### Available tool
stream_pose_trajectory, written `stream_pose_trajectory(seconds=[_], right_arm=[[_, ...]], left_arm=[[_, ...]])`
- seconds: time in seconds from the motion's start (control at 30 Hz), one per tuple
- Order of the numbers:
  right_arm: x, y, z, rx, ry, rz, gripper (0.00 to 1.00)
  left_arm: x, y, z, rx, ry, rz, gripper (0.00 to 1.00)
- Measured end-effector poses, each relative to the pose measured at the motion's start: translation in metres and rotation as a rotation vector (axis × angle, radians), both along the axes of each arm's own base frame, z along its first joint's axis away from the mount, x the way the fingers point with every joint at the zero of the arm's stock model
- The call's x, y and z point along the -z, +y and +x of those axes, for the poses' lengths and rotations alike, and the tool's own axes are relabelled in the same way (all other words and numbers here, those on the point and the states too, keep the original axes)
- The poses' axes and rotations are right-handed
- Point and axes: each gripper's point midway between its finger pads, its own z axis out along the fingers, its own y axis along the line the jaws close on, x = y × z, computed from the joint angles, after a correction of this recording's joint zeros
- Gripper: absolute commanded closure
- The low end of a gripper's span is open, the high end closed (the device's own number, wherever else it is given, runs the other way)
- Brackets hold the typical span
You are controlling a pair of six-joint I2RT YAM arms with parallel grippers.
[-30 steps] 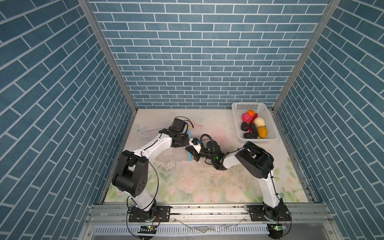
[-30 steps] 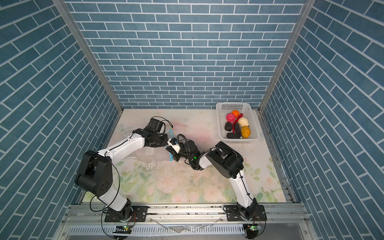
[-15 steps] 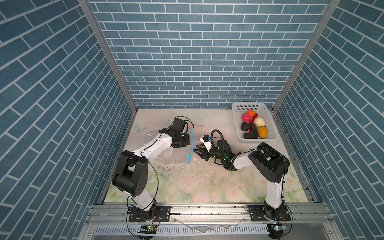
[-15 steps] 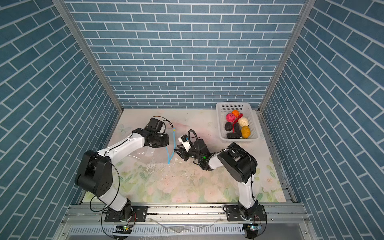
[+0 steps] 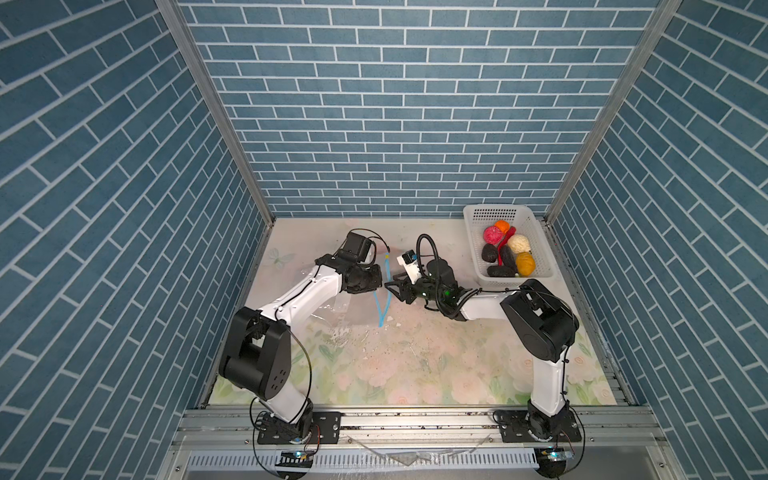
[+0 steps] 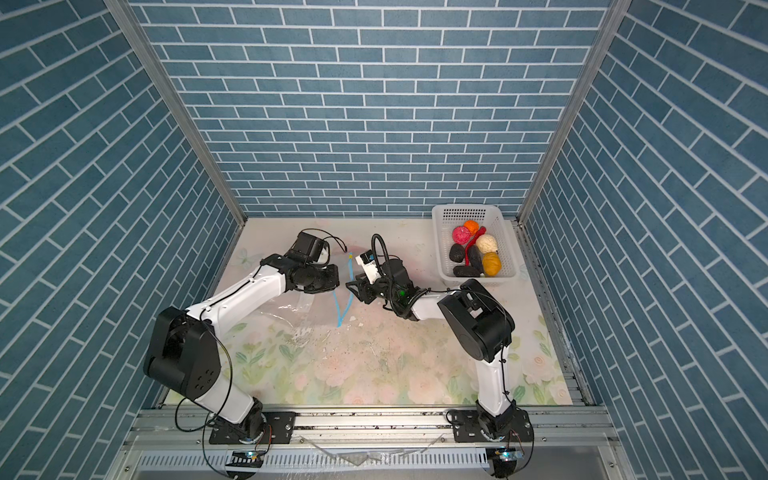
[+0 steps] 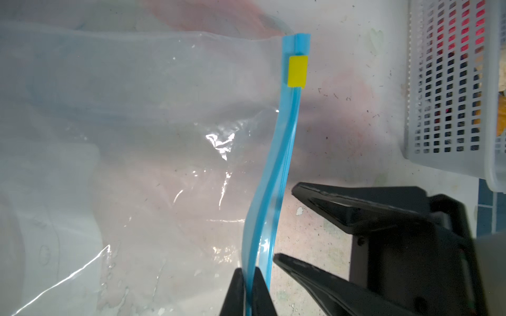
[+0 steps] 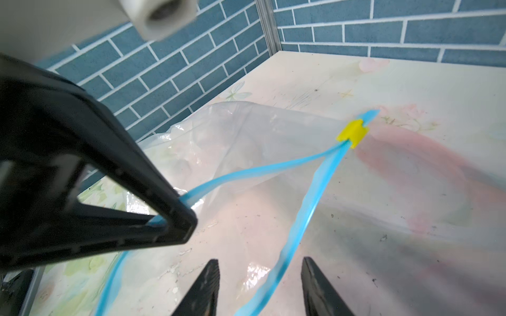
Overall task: Place the food in the zip-top bag and seal the zipper
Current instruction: 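Pull the zipper strips apart with both grippers to open the bag mouth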
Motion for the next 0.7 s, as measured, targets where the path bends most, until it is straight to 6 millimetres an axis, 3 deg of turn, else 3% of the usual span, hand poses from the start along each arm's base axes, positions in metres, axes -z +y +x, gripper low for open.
stream_pose_trajectory(seconds=[0.13, 0.37, 0.7], right_arm=[[0.017, 0.001, 0.003, 0.01, 0.058, -0.049, 0.3], [0.032, -0.001, 0.006, 0.033, 0.106, -0.107, 0.23], [0.032, -0.003, 0.017, 0.057, 0.147, -0.151, 0.24]], left_arm=[[-0.008, -0.005, -0.002, 0.009, -0.01, -0.019, 0.91], [-0.012, -0.012, -0.005, 0.023, -0.009, -0.034, 0.91], [-0.024, -0.016, -0.008, 0.032, -0.027, -0.055, 0.91]])
